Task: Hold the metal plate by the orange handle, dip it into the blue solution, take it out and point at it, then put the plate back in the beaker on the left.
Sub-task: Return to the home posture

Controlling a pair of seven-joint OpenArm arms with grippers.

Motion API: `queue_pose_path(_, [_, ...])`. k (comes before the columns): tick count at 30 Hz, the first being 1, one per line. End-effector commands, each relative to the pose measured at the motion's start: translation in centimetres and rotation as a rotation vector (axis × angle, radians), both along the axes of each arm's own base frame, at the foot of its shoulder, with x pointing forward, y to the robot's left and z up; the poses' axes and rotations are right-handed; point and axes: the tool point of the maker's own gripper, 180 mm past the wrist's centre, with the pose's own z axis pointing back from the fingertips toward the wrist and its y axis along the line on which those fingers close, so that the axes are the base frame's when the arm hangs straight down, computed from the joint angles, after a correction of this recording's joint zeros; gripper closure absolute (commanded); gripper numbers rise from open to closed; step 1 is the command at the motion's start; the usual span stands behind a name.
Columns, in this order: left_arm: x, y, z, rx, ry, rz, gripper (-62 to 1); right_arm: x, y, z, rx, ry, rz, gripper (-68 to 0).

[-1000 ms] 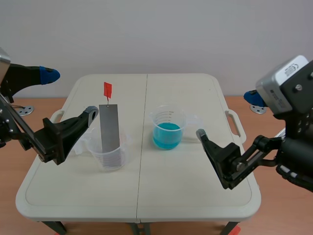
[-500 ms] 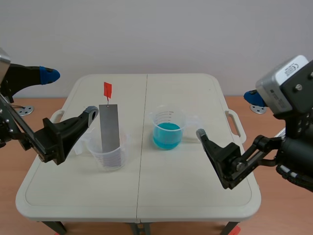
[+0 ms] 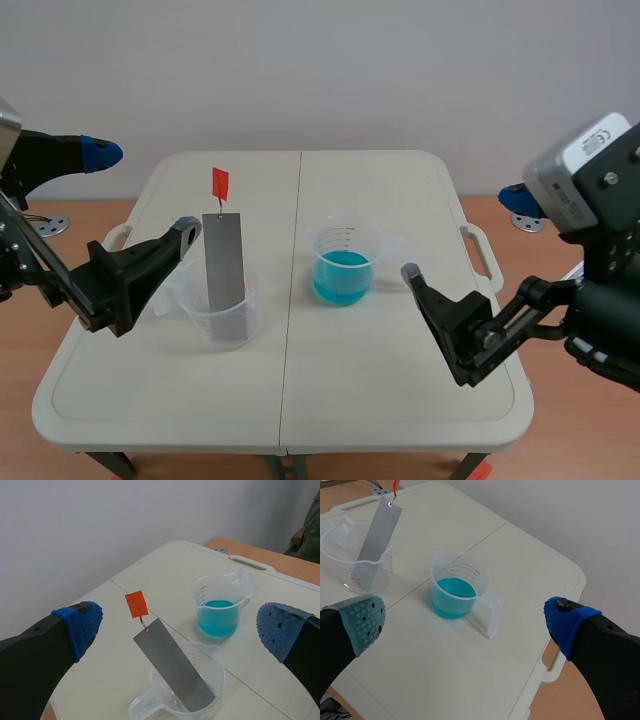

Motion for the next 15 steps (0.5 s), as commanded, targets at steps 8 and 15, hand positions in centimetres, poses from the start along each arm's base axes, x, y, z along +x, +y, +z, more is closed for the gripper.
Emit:
queue_pose_path(8, [0.16, 0.14, 0.59, -0.005, -0.018, 0.000, -62.3, 0.53, -0.19, 1.34, 0.005, -0.047, -0.001, -66.5])
queue_pose_path(15, [0.19, 0.21, 0.27, 0.006, -0.004, 0.004, -62.3, 0.52, -0.15, 1.45, 0.008, -0.052, 0.001, -66.5])
